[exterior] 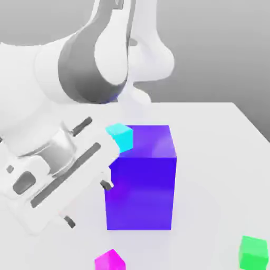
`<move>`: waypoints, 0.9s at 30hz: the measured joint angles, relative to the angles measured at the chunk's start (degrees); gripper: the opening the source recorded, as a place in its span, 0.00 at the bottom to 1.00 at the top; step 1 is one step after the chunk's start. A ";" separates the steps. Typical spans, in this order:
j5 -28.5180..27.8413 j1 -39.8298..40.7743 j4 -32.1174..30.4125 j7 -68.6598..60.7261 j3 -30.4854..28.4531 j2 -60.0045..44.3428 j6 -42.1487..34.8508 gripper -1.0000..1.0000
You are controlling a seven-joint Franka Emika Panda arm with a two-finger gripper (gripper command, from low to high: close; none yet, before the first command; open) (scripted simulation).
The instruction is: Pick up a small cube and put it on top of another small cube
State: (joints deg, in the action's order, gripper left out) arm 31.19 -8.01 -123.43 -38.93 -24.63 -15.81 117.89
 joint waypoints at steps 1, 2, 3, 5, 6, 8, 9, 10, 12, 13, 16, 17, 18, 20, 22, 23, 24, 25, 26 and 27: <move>0.23 0.35 -0.07 -1.83 0.33 -1.13 0.14 0.50; 0.41 0.66 -0.15 -3.64 0.61 -2.20 0.33 0.50; 0.52 0.99 -0.23 -5.41 0.91 -3.21 0.57 0.50; 0.58 1.59 -0.42 -8.86 1.43 -5.06 1.21 0.50; 0.52 1.90 -0.53 -10.54 1.69 -5.90 1.60 0.50; 0.29 2.41 -0.75 -13.86 2.10 -7.40 2.51 0.50; 0.09 2.62 -0.88 -15.47 2.26 -8.07 3.05 0.50; -0.14 2.84 -1.00 -17.09 2.42 -8.68 3.60 0.50; -0.77 3.24 -1.26 -20.23 2.70 -9.72 4.85 0.50; -1.16 3.43 -1.40 -21.80 2.84 -10.15 5.53 0.50; -2.65 3.93 -1.82 -26.33 3.21 -11.10 7.74 0.50; -3.23 4.03 -1.94 -27.85 3.26 -11.32 8.52 0.50; -3.77 4.03 -2.18 -29.35 3.36 -11.46 9.41 0.50; -4.83 3.86 -2.82 -32.31 3.67 -11.53 11.37 0.50; -6.01 3.56 -3.55 -35.25 4.00 -11.37 13.49 0.50; -6.67 3.38 -3.92 -36.70 4.18 -11.21 14.59 0.50; -7.44 3.22 -4.29 -38.09 4.39 -10.99 15.72 0.50; -8.17 2.98 -4.66 -39.55 4.54 -10.74 16.87 0.50; -8.97 2.71 -5.03 -40.99 4.69 -10.44 18.03 0.50; -9.83 2.40 -5.39 -42.38 4.82 -10.11 19.22 0.50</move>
State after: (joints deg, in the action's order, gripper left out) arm 21.36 -5.61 -128.82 -81.31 -19.81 -25.92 137.11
